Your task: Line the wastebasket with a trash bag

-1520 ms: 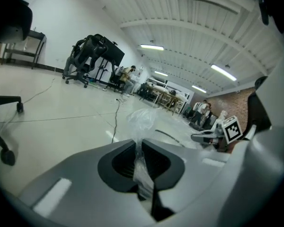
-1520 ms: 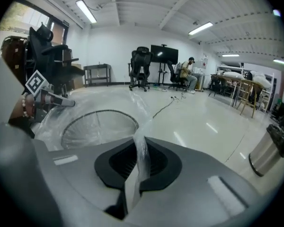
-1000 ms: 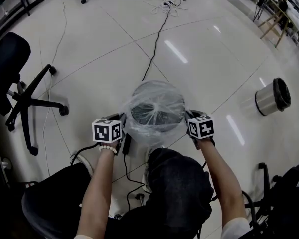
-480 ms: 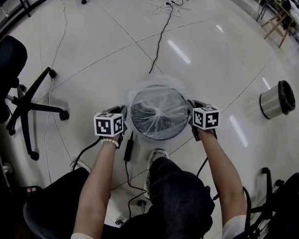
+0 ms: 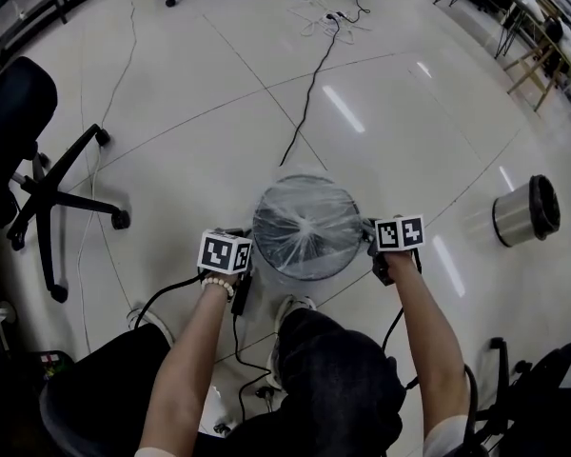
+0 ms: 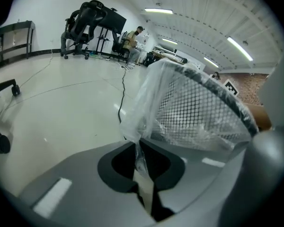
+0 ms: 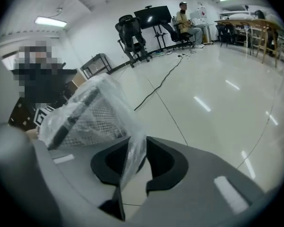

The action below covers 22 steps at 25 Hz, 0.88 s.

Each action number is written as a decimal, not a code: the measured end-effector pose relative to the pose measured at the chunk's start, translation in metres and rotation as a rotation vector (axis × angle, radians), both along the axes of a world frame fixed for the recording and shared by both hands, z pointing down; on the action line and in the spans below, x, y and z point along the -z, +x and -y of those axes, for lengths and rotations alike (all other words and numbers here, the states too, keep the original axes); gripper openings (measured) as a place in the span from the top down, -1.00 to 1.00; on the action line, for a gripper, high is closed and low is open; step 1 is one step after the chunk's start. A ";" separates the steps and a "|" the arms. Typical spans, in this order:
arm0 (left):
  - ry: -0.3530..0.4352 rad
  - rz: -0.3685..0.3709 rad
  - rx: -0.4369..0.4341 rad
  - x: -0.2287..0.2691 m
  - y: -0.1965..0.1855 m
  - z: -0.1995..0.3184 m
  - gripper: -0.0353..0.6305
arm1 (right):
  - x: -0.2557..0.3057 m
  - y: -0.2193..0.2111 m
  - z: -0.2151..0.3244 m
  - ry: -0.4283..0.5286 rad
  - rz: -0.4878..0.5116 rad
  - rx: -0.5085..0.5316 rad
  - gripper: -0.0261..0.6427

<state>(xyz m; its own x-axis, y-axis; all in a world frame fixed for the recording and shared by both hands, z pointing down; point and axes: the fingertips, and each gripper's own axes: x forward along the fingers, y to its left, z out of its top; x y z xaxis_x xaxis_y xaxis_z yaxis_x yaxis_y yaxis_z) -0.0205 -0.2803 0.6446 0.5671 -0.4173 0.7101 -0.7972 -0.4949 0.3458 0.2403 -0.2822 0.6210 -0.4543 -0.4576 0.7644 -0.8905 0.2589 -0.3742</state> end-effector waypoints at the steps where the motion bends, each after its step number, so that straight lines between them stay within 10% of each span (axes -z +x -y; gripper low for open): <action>1: 0.003 -0.002 0.007 0.002 -0.002 0.001 0.86 | 0.007 -0.001 -0.002 -0.003 0.044 0.016 0.54; 5: 0.041 0.011 0.038 0.014 -0.013 0.010 0.86 | 0.054 0.005 -0.011 0.045 0.158 0.109 0.30; 11: 0.089 -0.087 0.100 0.035 -0.019 0.016 0.56 | 0.117 0.028 -0.016 0.225 -0.122 0.259 0.30; 16: 0.113 -0.154 0.094 0.051 -0.018 0.011 0.35 | 0.158 -0.049 0.020 0.398 -0.176 0.412 0.11; 22: 0.147 -0.120 0.079 0.058 -0.019 0.016 0.38 | 0.126 -0.122 0.066 0.315 -0.280 0.603 0.12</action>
<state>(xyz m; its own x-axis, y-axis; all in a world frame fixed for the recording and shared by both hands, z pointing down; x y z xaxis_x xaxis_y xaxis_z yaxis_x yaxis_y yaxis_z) -0.0390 -0.2962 0.5870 0.6052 -0.5583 0.5674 -0.7931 -0.4845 0.3691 0.1188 -0.3485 0.4949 -0.5031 -0.4067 0.7626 -0.6106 0.7917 0.0194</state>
